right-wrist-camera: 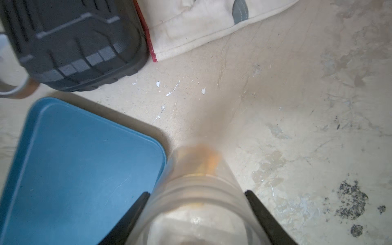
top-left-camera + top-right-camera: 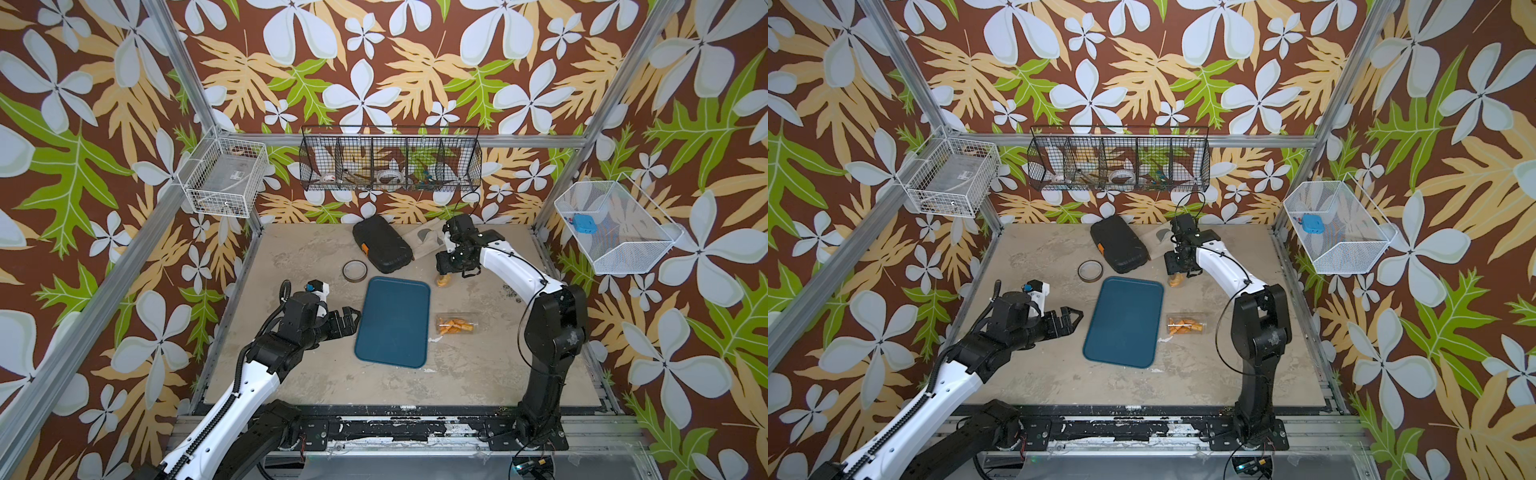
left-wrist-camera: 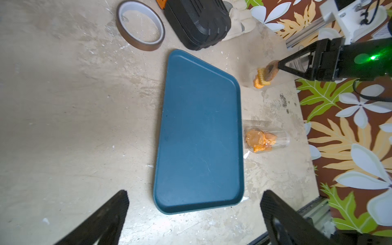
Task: Pour the cookies out of the jar
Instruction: Pick up the jar from the center of the board.
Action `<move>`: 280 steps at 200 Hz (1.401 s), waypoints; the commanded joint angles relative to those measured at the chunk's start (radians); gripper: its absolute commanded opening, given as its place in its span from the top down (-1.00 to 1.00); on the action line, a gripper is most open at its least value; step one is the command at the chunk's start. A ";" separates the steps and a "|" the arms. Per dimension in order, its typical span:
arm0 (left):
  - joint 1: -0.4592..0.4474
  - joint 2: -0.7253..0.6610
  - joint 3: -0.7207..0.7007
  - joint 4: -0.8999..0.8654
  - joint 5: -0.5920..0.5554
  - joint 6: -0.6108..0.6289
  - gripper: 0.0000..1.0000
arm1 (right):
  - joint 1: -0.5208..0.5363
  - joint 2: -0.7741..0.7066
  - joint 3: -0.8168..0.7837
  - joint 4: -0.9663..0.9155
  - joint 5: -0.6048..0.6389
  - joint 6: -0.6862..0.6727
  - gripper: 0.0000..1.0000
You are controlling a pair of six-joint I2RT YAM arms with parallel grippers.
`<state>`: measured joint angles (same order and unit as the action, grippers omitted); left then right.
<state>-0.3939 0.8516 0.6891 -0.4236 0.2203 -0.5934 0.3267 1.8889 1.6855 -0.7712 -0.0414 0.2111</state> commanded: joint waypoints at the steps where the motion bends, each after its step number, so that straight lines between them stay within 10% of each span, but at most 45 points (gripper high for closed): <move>1: -0.010 0.037 0.001 0.123 0.142 -0.096 -1.00 | -0.015 -0.106 -0.040 0.021 -0.173 0.050 -0.21; 90: -0.041 0.326 -0.040 1.149 0.539 -0.858 -1.00 | -0.092 -0.507 -0.389 0.412 -0.899 0.510 -0.21; 280: -0.059 0.442 -0.048 1.450 0.619 -1.068 -0.95 | 0.097 -0.524 -0.522 0.703 -0.902 0.733 -0.22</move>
<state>-0.4526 1.2842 0.6453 0.9157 0.8116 -1.6226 0.4240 1.3636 1.1709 -0.1280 -0.9714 0.9169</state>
